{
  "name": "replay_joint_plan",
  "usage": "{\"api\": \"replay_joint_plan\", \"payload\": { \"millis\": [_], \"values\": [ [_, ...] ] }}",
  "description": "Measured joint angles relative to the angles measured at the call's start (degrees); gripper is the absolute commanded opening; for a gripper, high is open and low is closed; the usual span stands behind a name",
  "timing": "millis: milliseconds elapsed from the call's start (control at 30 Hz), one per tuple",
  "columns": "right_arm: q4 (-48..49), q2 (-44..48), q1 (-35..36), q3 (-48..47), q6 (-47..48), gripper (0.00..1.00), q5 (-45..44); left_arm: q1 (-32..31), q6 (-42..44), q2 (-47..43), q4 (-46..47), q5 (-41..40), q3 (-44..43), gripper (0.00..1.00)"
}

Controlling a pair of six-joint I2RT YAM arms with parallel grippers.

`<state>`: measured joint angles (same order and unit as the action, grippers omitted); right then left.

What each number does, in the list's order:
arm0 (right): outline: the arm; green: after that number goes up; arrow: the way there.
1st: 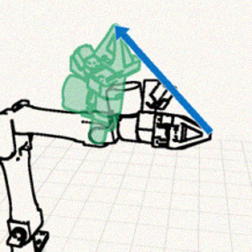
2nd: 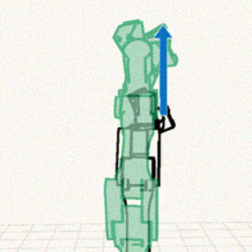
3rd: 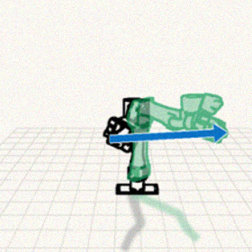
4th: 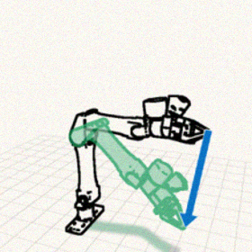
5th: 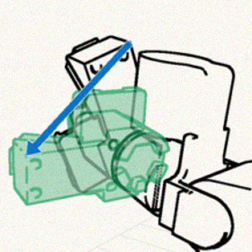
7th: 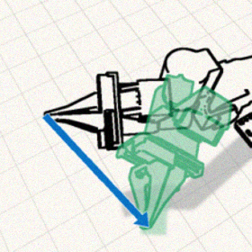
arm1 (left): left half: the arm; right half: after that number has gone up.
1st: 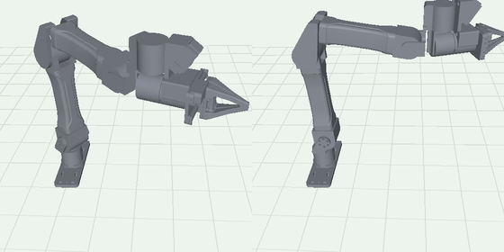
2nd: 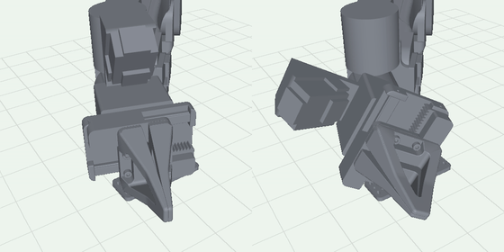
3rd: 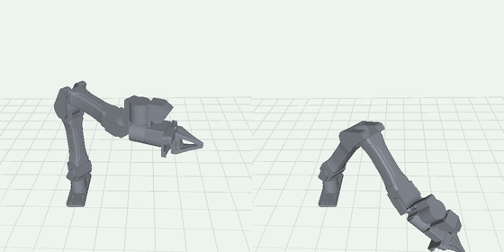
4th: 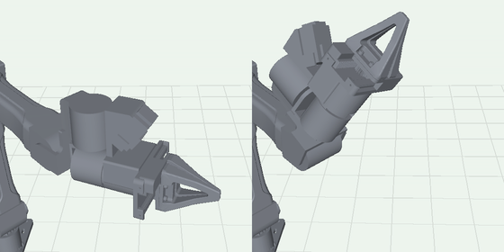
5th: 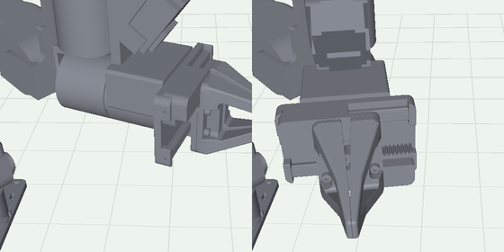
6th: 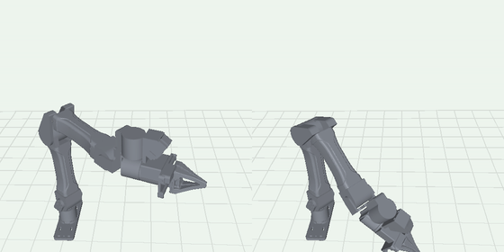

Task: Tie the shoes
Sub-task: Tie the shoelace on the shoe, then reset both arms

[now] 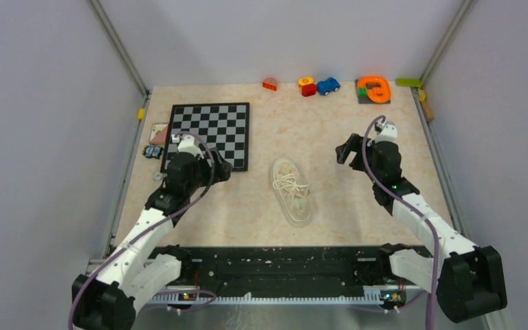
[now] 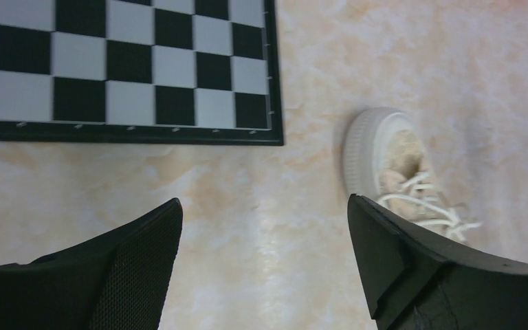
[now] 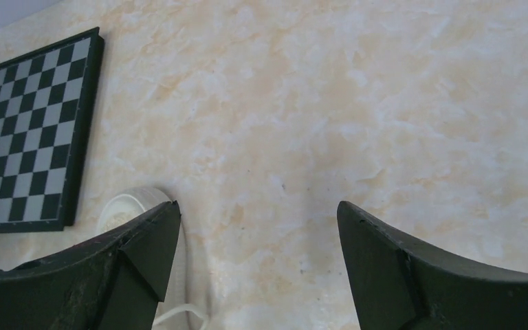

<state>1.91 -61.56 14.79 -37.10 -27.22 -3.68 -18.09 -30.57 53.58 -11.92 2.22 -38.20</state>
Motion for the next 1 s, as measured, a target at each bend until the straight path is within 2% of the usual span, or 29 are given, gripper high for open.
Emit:
{"api": "replay_joint_plan", "payload": {
  "millis": [167, 300, 500, 600, 833, 1000],
  "values": [
    [11.5, 6.4, 0.0, 11.4, 6.6, 0.88, -3.7, 0.4, 9.7, -7.9, 6.1, -10.0, 10.7, 0.94],
    [17.8, 6.8, -0.1, 15.8, 12.2, 0.88, -7.7, 2.8, 16.0, -7.4, 10.2, -15.0, 13.7, 0.93],
    [27.6, 1.5, -1.9, 20.3, 17.2, 0.88, -13.5, 13.9, 19.0, -0.7, 18.9, -14.8, 16.0, 0.89],
    [33.8, -2.7, -4.5, 22.7, 18.7, 0.87, -14.2, 17.5, 19.8, 2.4, 24.2, -14.0, 18.9, 0.89],
    [43.0, -9.7, -8.9, 24.8, 22.3, 0.86, -12.6, 22.2, 22.3, 10.4, 35.1, -12.9, 21.1, 0.87],
    [51.0, -16.2, -10.3, 24.7, 24.1, 0.86, -10.7, 23.3, 24.7, 17.4, 40.9, -11.3, 20.2, 0.85]
  ]
}}
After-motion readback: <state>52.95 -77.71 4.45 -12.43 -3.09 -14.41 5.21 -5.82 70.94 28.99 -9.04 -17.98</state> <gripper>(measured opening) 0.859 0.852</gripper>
